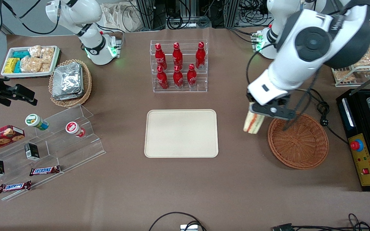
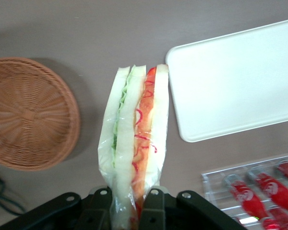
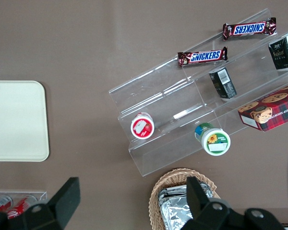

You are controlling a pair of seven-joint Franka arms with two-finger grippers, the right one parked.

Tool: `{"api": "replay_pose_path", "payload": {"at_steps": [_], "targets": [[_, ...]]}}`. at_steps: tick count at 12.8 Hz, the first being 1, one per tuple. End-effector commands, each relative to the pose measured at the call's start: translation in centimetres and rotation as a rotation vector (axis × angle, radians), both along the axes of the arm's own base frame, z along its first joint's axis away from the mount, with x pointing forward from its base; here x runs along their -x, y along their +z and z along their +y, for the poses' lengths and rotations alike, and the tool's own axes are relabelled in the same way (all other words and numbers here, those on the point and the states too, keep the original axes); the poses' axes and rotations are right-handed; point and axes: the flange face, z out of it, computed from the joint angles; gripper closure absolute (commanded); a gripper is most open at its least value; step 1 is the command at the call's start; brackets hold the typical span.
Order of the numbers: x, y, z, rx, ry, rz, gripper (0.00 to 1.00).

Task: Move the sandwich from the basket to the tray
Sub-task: 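Carry the held sandwich over to the cream tray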

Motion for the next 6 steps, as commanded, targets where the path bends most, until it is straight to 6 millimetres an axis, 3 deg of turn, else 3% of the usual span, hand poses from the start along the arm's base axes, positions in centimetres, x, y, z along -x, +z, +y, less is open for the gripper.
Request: {"api": "replay_pose_path", "payload": {"at_steps": [1,2,6], "targets": [[-0.8,-1.5,-3.3,0.023,0.068,-0.019,1.00],[-0.1,-2.8,-5.9,0.010,0.070,-0.020,1.00],[-0.3,-8.3,-10.9,0.018,0.195,-0.050,1.00]]}}
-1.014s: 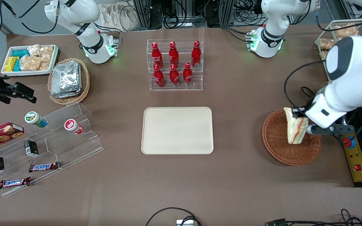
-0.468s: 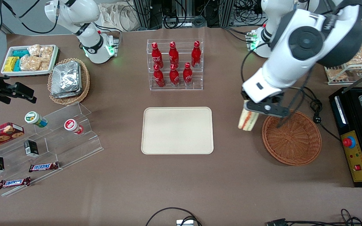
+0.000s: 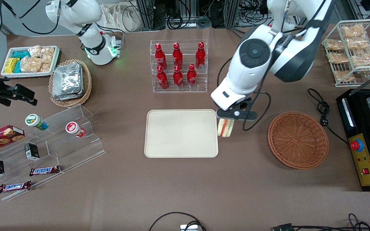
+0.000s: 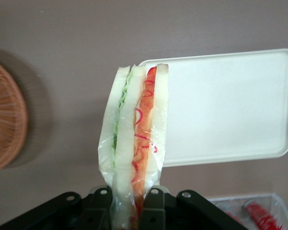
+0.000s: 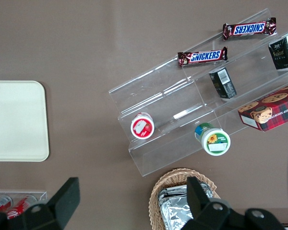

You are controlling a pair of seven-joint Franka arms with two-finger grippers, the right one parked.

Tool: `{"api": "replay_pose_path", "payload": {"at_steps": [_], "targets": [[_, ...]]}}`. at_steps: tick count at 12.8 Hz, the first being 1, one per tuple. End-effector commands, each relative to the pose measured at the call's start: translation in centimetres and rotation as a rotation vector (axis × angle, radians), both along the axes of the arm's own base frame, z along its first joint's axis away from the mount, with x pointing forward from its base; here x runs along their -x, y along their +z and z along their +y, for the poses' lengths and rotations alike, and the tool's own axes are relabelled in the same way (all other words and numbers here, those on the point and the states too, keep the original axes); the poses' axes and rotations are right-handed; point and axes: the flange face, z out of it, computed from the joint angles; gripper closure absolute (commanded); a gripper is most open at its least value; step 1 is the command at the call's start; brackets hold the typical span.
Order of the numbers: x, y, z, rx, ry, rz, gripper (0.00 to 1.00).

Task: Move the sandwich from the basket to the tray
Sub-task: 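Carry the held sandwich over to the cream tray, then lower the sandwich onto the tray and open the left gripper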

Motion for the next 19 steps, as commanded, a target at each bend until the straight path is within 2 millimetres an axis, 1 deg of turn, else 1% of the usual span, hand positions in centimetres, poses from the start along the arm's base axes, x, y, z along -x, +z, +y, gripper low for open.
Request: {"api": "replay_pose_path", "payload": {"at_steps": [1,2,4,5,6,7,8,9,11,14,16,19], "targets": [[-0.6,-3.1,-3.3,0.014,0.048,-0.011,1.00],[-0.9,-4.7,-3.9,0.025,0.063,-0.012,1.00],[-0.8,-8.6,-5.3,-0.013,0.038,-0.019,1.00],[-1.0,-11.1,-5.4,-0.048,0.061,-0.013,1.00],[-1.1,-13.1,-5.5,-0.071,0.079,-0.005,1.00],[-1.1,-14.4,-5.5,-0.083,0.085,0.007,1.00],[-1.1,-15.5,-5.6,-0.088,0.083,0.013,1.00],[-0.1,-16.2,-7.3,-0.089,0.044,-0.013,1.00],[0.0,-18.2,-8.0,-0.083,0.046,-0.030,1.00],[0.0,-21.1,-8.0,-0.119,0.040,-0.057,1.00],[-0.3,-21.9,-7.3,-0.137,0.043,-0.059,1.00],[-0.2,-22.9,-7.4,-0.120,0.039,-0.062,1.00]]}}
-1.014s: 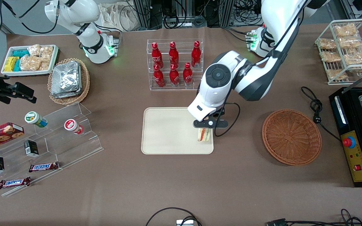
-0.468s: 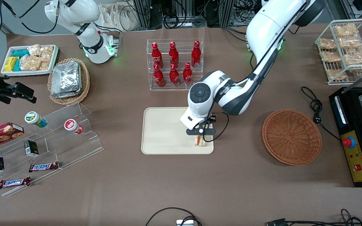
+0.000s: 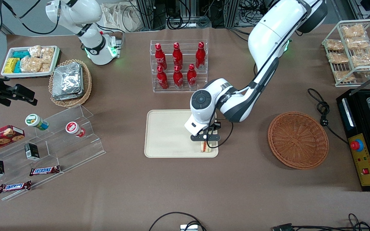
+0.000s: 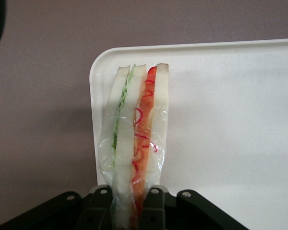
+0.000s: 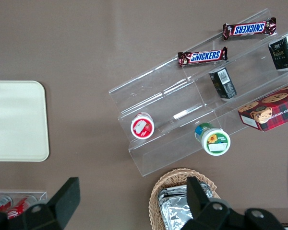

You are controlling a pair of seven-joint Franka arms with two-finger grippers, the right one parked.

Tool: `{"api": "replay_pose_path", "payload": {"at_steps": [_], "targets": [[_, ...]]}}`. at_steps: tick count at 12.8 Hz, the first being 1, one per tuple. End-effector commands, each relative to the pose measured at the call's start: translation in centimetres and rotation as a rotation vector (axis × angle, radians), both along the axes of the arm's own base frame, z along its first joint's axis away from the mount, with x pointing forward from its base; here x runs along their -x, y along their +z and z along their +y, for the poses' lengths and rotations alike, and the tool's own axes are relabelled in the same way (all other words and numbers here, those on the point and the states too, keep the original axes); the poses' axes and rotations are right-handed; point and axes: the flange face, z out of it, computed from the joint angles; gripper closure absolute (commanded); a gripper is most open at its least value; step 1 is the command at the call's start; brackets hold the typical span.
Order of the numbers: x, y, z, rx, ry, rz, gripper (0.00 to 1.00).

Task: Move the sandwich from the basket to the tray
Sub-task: 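Lower the sandwich onto the tray and open the left gripper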

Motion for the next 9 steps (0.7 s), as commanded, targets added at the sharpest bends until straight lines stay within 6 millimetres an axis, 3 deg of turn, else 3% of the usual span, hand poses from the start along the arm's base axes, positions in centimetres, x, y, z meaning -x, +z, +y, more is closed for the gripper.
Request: {"api": "replay_pose_path", "payload": {"at_steps": [1,4,5,6,7,8,9], "targets": [[0.1,-0.7,-0.4,0.005,0.003,-0.025,1.00],[0.3,-1.7,-0.4,0.009,0.006,-0.012,1.00],[0.3,-1.8,-0.4,0.012,0.009,-0.011,0.94],[0.3,-1.9,-0.4,0.011,0.017,-0.010,0.79],[0.2,-1.7,-0.4,0.014,0.018,-0.012,0.50],[0.3,-1.8,-0.5,0.016,0.017,-0.014,0.01],[0.2,-1.6,-0.5,0.019,0.017,-0.017,0.00]]}}
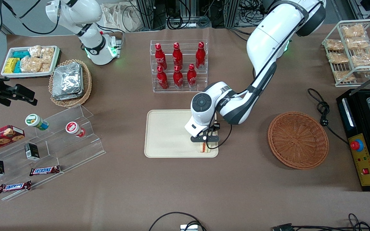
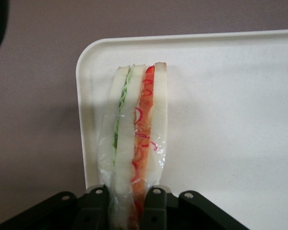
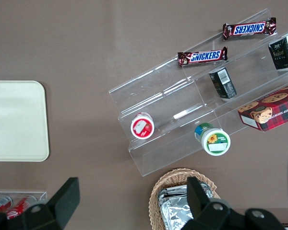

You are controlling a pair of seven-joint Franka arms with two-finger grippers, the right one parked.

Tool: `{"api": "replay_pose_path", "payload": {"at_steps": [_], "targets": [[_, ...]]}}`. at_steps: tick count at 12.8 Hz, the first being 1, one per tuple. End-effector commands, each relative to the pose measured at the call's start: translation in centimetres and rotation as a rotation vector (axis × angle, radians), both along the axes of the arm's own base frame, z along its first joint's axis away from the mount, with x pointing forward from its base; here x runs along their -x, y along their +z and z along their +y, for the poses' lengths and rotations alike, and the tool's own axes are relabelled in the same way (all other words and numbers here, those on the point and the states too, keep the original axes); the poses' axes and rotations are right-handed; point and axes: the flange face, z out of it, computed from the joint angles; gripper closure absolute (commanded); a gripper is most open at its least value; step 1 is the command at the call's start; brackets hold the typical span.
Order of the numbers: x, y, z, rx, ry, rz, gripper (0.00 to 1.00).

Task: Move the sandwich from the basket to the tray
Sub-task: 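Lower the sandwich onto the tray and open the left gripper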

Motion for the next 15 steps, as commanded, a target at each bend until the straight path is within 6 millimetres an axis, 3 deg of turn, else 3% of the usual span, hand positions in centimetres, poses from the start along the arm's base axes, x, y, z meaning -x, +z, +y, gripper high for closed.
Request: {"api": "replay_pose_path", "payload": {"at_steps": [1,6,8,10,12,14,15], "targets": [[-0.1,0.5,-0.4,0.009,0.012,-0.027,0.00],[-0.4,0.6,-0.2,0.012,0.027,-0.035,0.00],[-0.5,1.8,-0.2,0.025,0.034,-0.043,0.00],[-1.3,4.9,0.4,0.058,0.066,-0.063,0.00],[-1.4,9.3,1.3,0.107,0.103,-0.080,0.00],[-2.4,14.1,4.5,0.133,0.117,-0.115,0.00],[-3.3,16.4,7.1,0.144,0.105,-0.119,0.00]]}}
